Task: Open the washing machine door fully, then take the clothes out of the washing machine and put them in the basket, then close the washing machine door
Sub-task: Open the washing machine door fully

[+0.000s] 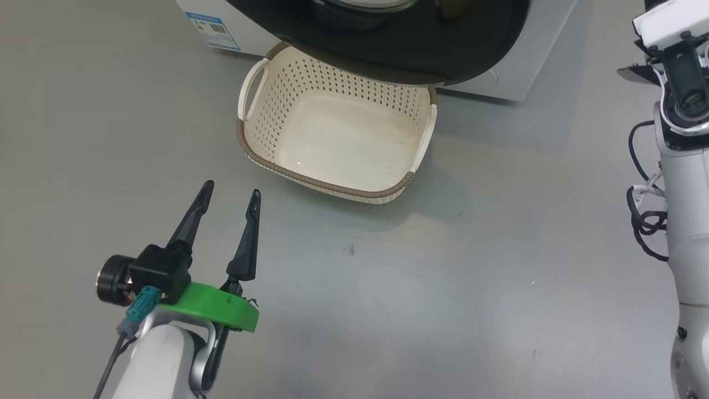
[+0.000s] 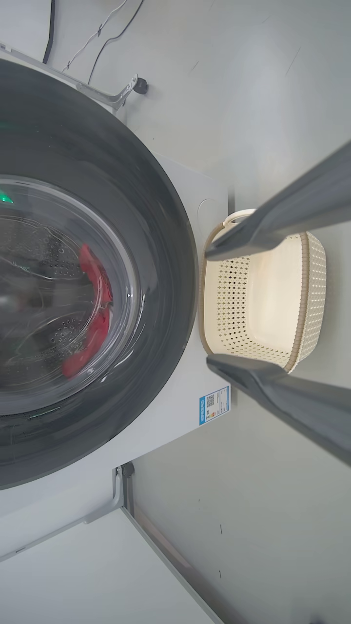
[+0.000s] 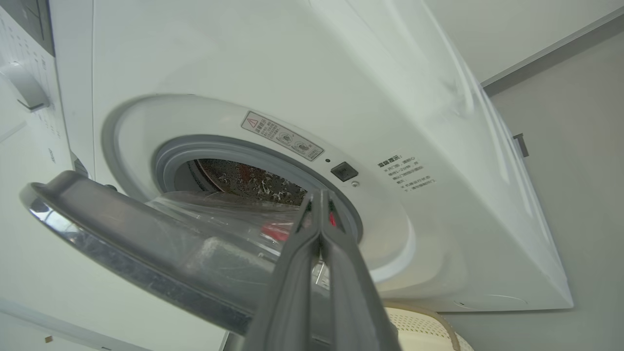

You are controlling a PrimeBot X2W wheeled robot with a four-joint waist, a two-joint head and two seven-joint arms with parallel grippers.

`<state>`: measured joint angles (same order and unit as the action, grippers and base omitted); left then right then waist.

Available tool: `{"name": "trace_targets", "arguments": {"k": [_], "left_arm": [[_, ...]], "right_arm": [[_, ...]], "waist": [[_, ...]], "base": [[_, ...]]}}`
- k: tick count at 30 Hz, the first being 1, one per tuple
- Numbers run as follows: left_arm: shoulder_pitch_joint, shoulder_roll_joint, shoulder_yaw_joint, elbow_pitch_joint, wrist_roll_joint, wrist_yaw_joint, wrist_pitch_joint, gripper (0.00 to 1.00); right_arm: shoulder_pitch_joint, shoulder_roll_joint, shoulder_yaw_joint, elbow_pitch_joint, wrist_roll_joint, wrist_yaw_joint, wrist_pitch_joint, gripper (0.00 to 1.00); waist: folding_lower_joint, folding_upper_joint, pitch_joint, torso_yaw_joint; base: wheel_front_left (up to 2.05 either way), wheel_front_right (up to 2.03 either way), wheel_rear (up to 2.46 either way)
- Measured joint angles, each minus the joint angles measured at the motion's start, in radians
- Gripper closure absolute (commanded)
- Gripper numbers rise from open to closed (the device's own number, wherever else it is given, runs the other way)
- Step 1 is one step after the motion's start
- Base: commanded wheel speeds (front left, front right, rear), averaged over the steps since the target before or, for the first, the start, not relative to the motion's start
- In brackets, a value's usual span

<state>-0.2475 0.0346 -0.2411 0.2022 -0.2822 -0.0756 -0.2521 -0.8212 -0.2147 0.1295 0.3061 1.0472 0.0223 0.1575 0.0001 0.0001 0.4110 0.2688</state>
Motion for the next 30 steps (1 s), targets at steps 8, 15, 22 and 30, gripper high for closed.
{"name": "trace_targets", "arguments": {"k": [8,15,22,30], "left_arm": [[-0.022,-0.002,-0.024,-0.003,-0.024,0.000,0.000,0.00],[-0.032,-0.003,-0.035,-0.004,-0.043,0.002,0.000,0.00],[-0.033,-0.003,-0.037,0.001,-0.051,0.010,0.000,0.00],[-0.035,-0.003,-0.046,0.006,-0.052,0.018,0.000,0.00]], "right_arm": [[-0.077,0.060,-0.073,0.044,0.192,-0.053,0.127,1.00],[-0.124,0.078,-0.117,0.094,0.288,-0.102,0.217,1.00],[-0.149,0.103,-0.153,0.137,0.388,-0.126,0.298,1.00],[-0.181,0.104,-0.179,0.183,0.447,-0.141,0.364,1.00]], "waist": [[0.0000,0.0000,0.030,0.030],[0.0000,0.0000,0.048,0.054],[0.0000,0.0000,0.052,0.062],[0.0000,0.0000,0.053,0.069]], "base": [[0.00,0.00,0.00],[0.00,0.00,0.00],[0.00,0.00,0.00],[0.00,0.00,0.00]]}}
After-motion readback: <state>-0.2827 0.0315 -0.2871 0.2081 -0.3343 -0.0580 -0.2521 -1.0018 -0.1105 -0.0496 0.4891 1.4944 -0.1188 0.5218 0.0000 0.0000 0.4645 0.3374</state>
